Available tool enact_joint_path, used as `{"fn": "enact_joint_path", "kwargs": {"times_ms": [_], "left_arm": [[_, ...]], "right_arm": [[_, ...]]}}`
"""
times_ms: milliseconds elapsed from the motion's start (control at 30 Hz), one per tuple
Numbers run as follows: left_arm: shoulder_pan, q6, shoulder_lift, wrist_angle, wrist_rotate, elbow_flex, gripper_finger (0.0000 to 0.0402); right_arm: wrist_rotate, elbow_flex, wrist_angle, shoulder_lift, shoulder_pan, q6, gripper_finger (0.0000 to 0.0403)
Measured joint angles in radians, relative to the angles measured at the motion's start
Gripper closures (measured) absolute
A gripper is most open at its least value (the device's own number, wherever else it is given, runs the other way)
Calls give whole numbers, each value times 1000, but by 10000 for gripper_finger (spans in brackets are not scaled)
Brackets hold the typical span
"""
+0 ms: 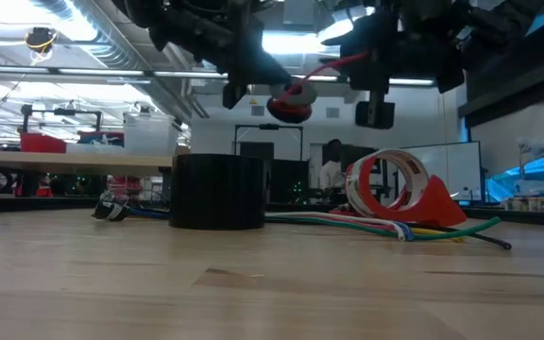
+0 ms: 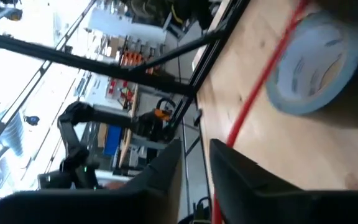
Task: Coil cords
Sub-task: Uncoil the red wire from the black spool
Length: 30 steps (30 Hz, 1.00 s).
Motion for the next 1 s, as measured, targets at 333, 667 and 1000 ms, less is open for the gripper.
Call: {"fn": "enact_joint_path", "kwargs": {"times_ms": [333, 667, 1000], "left_arm": [[25, -18, -1, 280, -42, 0, 402], [-7, -21, -3, 440, -61, 0, 401], [19, 145, -69, 556, -180, 0, 402]], "right_arm": [[321, 0, -101, 0, 54, -105, 395], [621, 0, -99, 0, 48, -238, 352], [351, 0, -70, 0, -35, -236, 304]]}}
